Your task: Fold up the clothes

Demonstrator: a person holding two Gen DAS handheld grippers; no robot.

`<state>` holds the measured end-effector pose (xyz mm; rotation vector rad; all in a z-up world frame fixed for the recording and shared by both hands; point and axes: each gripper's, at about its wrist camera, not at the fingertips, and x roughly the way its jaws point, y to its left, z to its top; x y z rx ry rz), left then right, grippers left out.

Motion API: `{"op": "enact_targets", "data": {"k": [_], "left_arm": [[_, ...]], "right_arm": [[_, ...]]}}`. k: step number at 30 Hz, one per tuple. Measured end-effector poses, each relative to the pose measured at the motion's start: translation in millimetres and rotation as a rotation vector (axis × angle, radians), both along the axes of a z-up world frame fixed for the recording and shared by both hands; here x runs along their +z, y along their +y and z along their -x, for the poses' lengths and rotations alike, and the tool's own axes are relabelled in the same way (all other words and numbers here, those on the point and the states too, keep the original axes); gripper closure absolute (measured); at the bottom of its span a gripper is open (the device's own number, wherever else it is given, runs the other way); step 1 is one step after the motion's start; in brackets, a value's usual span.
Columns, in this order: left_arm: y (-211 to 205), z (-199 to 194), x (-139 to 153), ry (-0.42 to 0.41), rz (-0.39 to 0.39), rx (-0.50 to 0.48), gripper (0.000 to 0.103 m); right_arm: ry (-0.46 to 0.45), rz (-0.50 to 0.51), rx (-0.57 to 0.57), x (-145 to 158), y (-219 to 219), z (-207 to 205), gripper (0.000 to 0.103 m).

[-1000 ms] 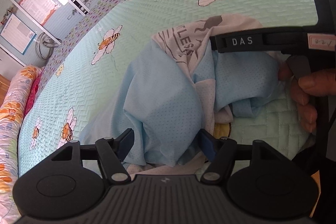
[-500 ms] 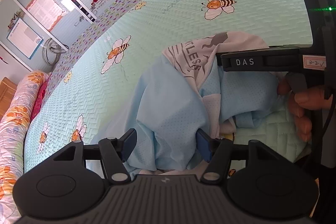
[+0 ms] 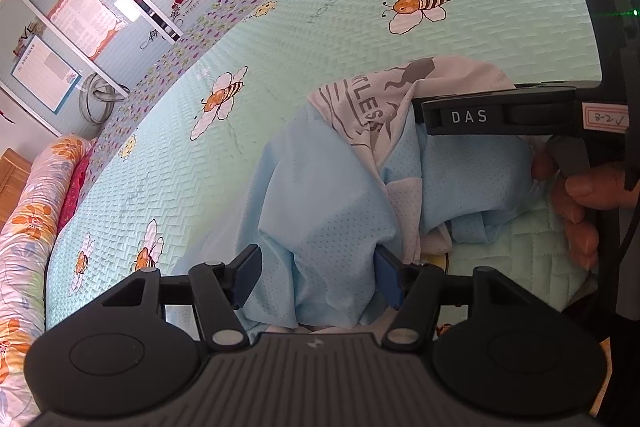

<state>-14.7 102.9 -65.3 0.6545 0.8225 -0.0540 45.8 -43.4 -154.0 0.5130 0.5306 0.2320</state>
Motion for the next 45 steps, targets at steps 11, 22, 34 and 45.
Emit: {"op": "enact_targets", "data": {"k": [11,22,34,45], "left_arm": [[3,-1,0,0.006,0.018,0.005,0.039],[46,-18,-16,0.097,0.29,0.143,0.046],[71,-3,-38,0.117,0.417,0.2,0.087],[147,49,1,-0.083,0.514,0.385,0.101]], "right_arm": [[0.0,0.0,0.0,0,1,1,0.028],[-0.002,0.006,0.001,1,2,2,0.028],[-0.183,0.214,0.235,33,49,41,0.082],[-0.315,0.23,0.634,56,91,84,0.089]]}}
